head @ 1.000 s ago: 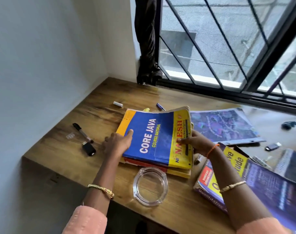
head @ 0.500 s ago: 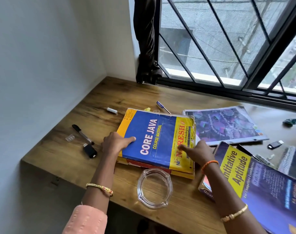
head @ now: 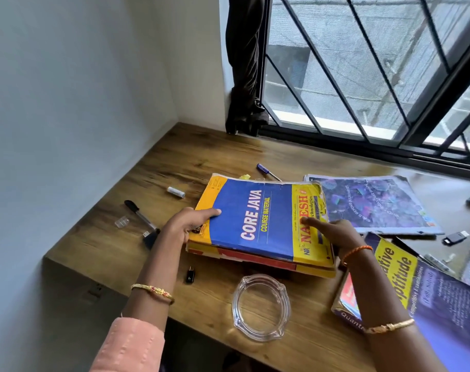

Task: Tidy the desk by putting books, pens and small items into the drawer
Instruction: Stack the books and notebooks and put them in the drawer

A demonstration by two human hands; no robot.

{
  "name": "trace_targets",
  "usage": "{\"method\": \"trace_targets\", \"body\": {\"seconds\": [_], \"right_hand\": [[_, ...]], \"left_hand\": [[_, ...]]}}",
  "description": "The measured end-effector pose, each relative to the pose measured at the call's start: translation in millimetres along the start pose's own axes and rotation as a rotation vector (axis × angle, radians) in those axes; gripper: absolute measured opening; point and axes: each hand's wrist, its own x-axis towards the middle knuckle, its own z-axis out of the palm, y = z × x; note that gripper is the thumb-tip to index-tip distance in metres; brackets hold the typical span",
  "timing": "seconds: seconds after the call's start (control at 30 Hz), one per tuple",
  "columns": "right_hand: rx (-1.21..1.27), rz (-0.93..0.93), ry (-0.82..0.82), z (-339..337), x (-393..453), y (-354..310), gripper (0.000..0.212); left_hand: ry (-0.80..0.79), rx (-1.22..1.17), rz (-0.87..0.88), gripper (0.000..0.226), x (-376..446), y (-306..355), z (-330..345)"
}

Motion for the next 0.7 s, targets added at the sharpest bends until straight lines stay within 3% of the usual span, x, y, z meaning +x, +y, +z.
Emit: {"method": "trace_targets", "body": {"seconds": [0.13,0.27,0.47,0.6,0.7], "right_hand": [[0.175,-0.014,-0.105,-3,-4,-8,0.038],[0.426,0.066,-0.368,-11,-14,-20,0.017],[0.733,0.059,-0.547,-18,-29,-24,0.016],[0.821,0.009,-0.665,-13,-25,-8,0.082],[0.899,-0.038,-0.667,-11,-25,-5,0.090]], "left_hand": [[-0.115,-0.125,0.034,0.043,0,4,-13],[-0.307,-0.307,0.021,0.019,-7,14,-26],[-0.428,-0.450,0.184,0.030,-16,28,-41],[-0.458,-0.496,0.262,0.021,-27,43,-45],[-0.380,-0.704,0.261,0.016,-28,38,-38]]}}
